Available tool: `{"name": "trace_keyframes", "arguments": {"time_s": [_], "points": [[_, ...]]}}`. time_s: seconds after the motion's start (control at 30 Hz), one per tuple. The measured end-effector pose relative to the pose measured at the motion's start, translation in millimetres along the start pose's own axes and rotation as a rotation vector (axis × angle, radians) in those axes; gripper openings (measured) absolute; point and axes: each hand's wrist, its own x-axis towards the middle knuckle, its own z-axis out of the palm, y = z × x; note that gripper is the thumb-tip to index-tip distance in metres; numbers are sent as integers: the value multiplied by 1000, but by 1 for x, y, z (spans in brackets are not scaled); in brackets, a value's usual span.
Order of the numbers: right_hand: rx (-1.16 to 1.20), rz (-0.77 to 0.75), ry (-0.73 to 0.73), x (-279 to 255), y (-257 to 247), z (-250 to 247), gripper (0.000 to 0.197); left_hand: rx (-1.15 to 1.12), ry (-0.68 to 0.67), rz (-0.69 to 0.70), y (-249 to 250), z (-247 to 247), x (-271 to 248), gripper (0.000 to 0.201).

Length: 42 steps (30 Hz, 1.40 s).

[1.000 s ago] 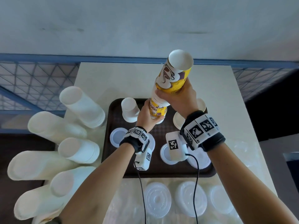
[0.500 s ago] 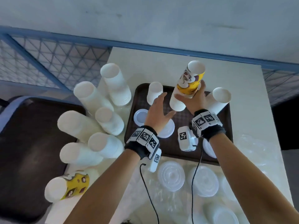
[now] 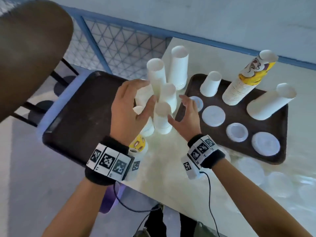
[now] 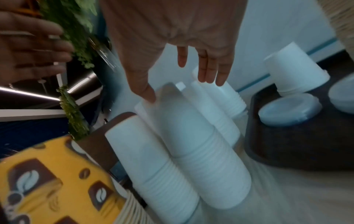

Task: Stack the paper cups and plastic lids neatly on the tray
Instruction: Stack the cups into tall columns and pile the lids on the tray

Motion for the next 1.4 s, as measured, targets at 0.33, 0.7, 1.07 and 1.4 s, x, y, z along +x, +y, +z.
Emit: {"name": "trace_keyframes", "arguments": {"time_s": [0.33,0.7,1.07,1.4], "points": [[-55,253,-176,-5,10,54,89,-91,-253,-349,-117,-37,-114,82],[42,478,-53,-13,19,82,86,-258,-459,-784,-149,29,-154,100],[43,539,-12,-16,21,91,81,-218,-400,-838,-155,45,-156,86],[58,478,6,-33,23,85,85,-211,-472,-814,-155,31,-155,96]]}}
